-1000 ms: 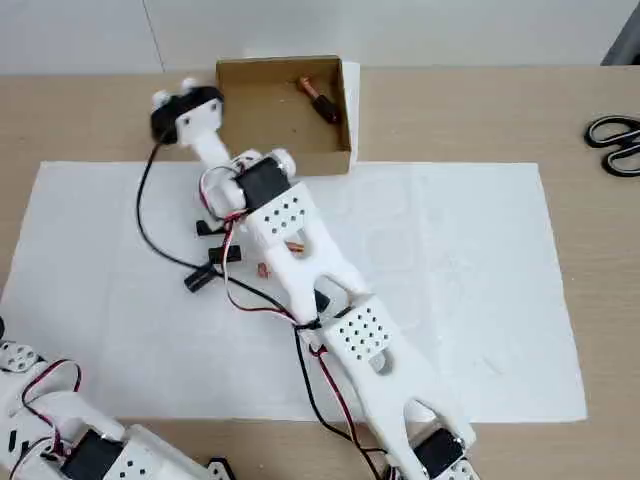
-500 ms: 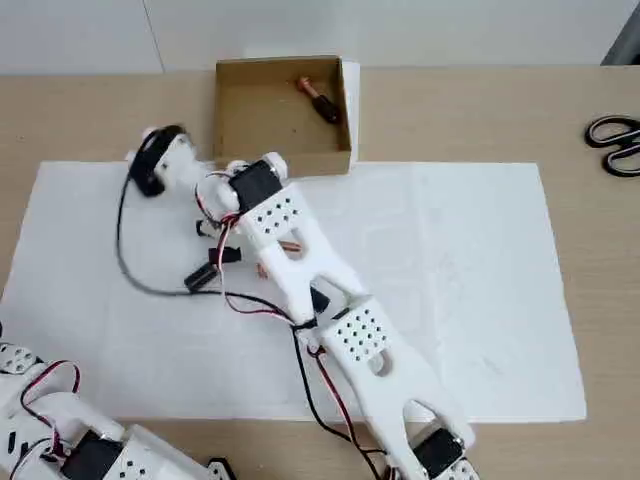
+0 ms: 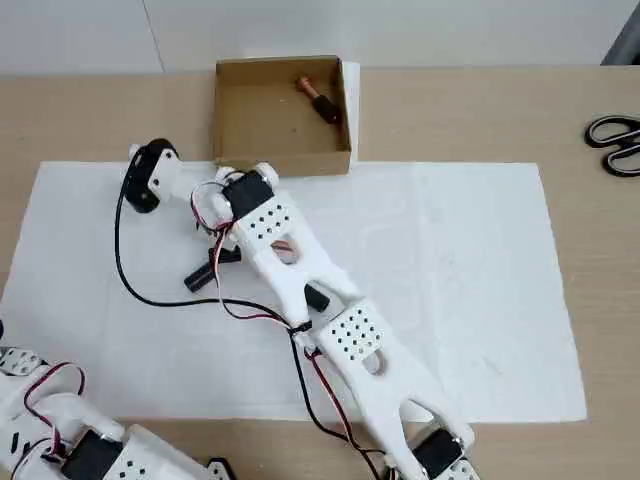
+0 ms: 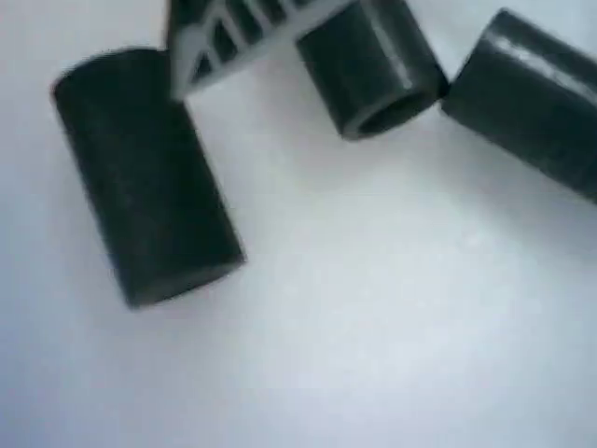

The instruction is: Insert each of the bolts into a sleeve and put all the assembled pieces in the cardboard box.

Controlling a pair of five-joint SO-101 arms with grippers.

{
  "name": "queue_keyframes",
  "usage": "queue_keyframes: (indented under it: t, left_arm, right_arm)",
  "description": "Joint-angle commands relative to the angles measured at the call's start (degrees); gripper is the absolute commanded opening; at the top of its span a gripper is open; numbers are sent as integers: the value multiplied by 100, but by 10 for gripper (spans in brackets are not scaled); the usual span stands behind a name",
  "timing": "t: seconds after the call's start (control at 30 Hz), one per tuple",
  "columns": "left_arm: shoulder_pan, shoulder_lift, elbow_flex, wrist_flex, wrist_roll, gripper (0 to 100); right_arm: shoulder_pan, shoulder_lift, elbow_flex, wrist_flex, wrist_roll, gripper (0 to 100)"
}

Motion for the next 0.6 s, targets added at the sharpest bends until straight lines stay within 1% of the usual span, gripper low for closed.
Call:
queue_keyframes:
  t: [0.0, 0.33, 0.57]
  left_arm:
    - [-26, -62, -251, 79, 9, 6]
    - [-9, -62, -251, 62, 9, 6]
    - [-26, -62, -251, 62, 9, 6]
  right_arm:
    - [-75, 48, -53, -119, 44, 205]
    - [-418, 453, -35, -593, 44, 205]
    - [-374, 699, -44, -549, 35, 205]
